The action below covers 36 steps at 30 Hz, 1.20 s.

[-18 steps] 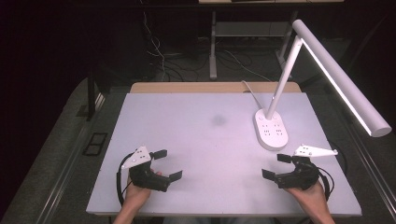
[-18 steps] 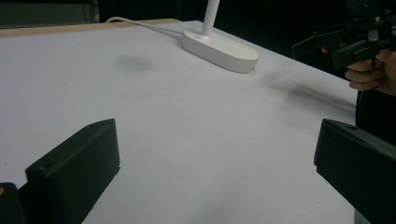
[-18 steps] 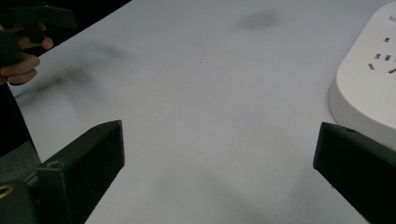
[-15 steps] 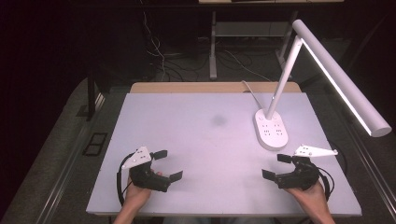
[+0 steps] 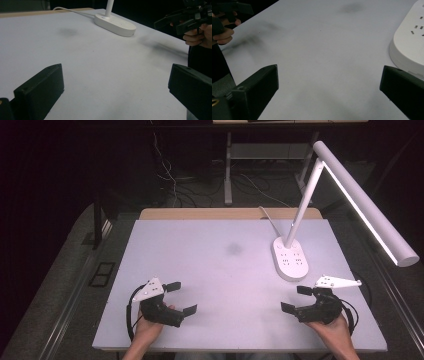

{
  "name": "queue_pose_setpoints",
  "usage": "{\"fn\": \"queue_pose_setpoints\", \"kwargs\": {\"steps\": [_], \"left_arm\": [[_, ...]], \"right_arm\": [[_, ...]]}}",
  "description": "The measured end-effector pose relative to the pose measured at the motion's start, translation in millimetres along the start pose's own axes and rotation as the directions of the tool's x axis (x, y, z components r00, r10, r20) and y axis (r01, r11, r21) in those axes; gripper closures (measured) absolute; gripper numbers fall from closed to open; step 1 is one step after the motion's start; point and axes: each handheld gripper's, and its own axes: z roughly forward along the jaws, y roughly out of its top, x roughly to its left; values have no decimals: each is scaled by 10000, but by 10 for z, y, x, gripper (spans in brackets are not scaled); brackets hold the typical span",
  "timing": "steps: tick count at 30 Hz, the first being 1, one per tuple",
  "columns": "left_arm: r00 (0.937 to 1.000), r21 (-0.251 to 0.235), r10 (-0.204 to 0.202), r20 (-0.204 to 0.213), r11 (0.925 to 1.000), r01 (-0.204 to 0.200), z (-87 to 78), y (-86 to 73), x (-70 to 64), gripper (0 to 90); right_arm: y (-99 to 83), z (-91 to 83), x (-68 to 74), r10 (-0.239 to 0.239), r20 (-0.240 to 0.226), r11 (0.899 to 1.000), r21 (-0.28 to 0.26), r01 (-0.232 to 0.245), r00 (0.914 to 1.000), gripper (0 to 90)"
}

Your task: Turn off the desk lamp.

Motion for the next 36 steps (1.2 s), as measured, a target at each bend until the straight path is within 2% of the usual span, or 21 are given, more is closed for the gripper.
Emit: {"fn": "queue_pose_setpoints", "kwargs": {"steps": [12, 15, 23, 36], "left_arm": [[10000, 42, -1, -16, 10000, 1, 0, -5, -17, 0], [10000, 1, -38, -74, 10000, 38, -9, -6, -13, 0], [10000, 52, -43, -82, 10000, 44, 3, -12, -18, 0], [9999, 118, -7, -100, 9999, 8, 7, -17, -18, 0]], "right_arm": [[40, -53, -6, 103, 77, 9999, 15, -103, 9999, 19], [94, -77, -19, 139, 71, 9999, -44, -139, 9999, 19], [186, -96, -69, 150, -92, 9995, 264, -147, 9998, 19], [354, -136, -171, 121, -178, 9995, 277, -116, 9998, 19]]}}
